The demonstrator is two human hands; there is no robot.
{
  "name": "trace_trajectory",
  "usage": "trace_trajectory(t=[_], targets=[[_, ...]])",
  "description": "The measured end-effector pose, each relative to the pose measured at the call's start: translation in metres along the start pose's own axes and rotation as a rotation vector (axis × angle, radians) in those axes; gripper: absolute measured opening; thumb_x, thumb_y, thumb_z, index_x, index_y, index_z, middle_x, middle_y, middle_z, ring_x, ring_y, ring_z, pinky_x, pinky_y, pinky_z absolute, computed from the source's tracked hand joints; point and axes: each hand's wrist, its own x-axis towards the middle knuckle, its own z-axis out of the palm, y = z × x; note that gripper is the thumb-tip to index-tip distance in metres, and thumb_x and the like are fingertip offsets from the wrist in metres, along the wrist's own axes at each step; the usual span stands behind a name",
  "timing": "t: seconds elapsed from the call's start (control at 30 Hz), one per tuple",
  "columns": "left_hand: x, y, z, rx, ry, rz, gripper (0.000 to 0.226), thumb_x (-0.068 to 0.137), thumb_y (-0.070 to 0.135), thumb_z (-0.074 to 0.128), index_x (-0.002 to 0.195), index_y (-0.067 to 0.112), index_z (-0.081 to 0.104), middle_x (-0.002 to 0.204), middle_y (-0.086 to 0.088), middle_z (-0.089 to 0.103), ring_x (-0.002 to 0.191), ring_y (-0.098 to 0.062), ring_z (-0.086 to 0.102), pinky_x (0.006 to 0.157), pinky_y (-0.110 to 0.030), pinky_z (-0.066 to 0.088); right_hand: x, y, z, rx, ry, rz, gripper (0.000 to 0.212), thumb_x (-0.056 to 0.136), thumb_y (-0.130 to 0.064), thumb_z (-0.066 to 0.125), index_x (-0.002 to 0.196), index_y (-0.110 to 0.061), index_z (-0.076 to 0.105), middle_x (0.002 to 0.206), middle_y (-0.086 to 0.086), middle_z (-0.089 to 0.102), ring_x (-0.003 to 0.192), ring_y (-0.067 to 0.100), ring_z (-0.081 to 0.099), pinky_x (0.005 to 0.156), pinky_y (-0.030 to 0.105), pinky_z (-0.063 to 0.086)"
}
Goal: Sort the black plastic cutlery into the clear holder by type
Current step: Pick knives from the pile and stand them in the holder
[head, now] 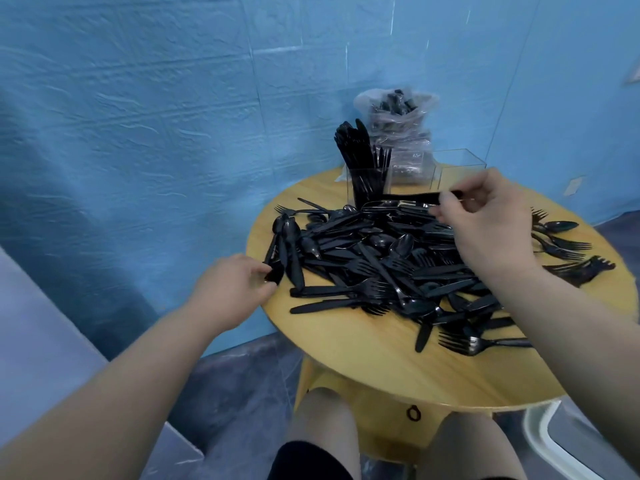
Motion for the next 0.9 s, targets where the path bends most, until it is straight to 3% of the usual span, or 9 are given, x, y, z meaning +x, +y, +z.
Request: trace_trajectory(t=[0.13,0.33,0.5,0.63,0.73,0.8,0.9], targets=[[-0.001,0.000,0.012,-0.088,0.018,0.043,0.034,0.089,0.033,0.063,0.123,0.027,0.063,0.117,0.002,0.063,0.107,-0.020,0.057,0.089,-0.034,0.046,-0.011,-0.001,0.008,-0.040,-0.043,0.006,0.021,0.087,-0.015,0.062,0.077,-0.030,0.051,0.075,-0.004,0.067,0.077,0.010,0.070,0.078,0.044,0.057],[-0.001,0.003,0.020,-0.154,0.064,0.108,0.035,0.091,0.027,0.063,0.125,0.033,0.060,0.099,0.010,0.059,0.089,-0.012,0.053,0.082,-0.029,0.046,-0.013,-0.002,0.007,0.061,0.015,0.052,0.019,0.090,-0.012,0.059,0.083,-0.028,0.053,0.078,0.001,0.066,0.074,0.011,0.071,0.078,0.046,0.057],[0.007,0.033,0.002,-0.219,0.139,0.252,0.035,0.091,0.021,0.061,0.125,0.033,0.061,0.094,0.011,0.057,0.087,-0.008,0.052,0.081,-0.027,0.045,-0.010,0.002,-0.001,0.062,0.051,0.086,0.023,0.089,-0.008,0.059,0.084,-0.030,0.059,0.073,-0.003,0.067,0.074,0.011,0.070,0.078,0.040,0.058],[0.030,0.089,-0.014,-0.178,0.109,0.405,0.044,0.094,0.014,0.052,0.135,0.032,0.052,0.106,0.009,0.057,0.097,-0.011,0.054,0.086,-0.028,0.045,-0.004,0.005,-0.013,0.014,0.098,0.103,0.021,0.085,-0.011,0.064,0.076,-0.030,0.061,0.076,-0.003,0.068,0.081,0.019,0.069,0.078,0.031,0.056],[0.043,0.128,-0.021,-0.183,0.067,0.513,0.057,0.094,0.017,0.057,0.145,0.029,0.037,0.132,0.007,0.055,0.120,-0.013,0.051,0.102,-0.029,0.040,-0.001,0.007,-0.021,0.051,0.138,0.123,0.020,0.083,-0.011,0.066,0.074,-0.028,0.062,0.075,-0.002,0.068,0.081,0.021,0.069,0.080,0.039,0.057],[0.048,0.133,-0.024,-0.135,0.135,0.517,0.060,0.094,0.022,0.058,0.148,0.029,0.031,0.145,0.009,0.043,0.132,-0.012,0.040,0.107,-0.029,0.031,0.001,0.009,-0.026,0.050,0.116,0.110,0.018,0.083,-0.011,0.066,0.074,-0.026,0.061,0.075,-0.001,0.069,0.080,0.020,0.069,0.080,0.041,0.057],[0.046,0.114,-0.020,-0.102,0.311,0.442,0.055,0.093,0.025,0.058,0.144,0.028,0.037,0.146,0.007,0.036,0.134,-0.014,0.030,0.109,-0.030,0.025,0.003,0.012,-0.023,-0.066,-0.019,0.064,0.023,0.084,-0.011,0.066,0.073,-0.029,0.060,0.075,-0.007,0.067,0.078,0.011,0.066,0.077,0.032,0.054]])
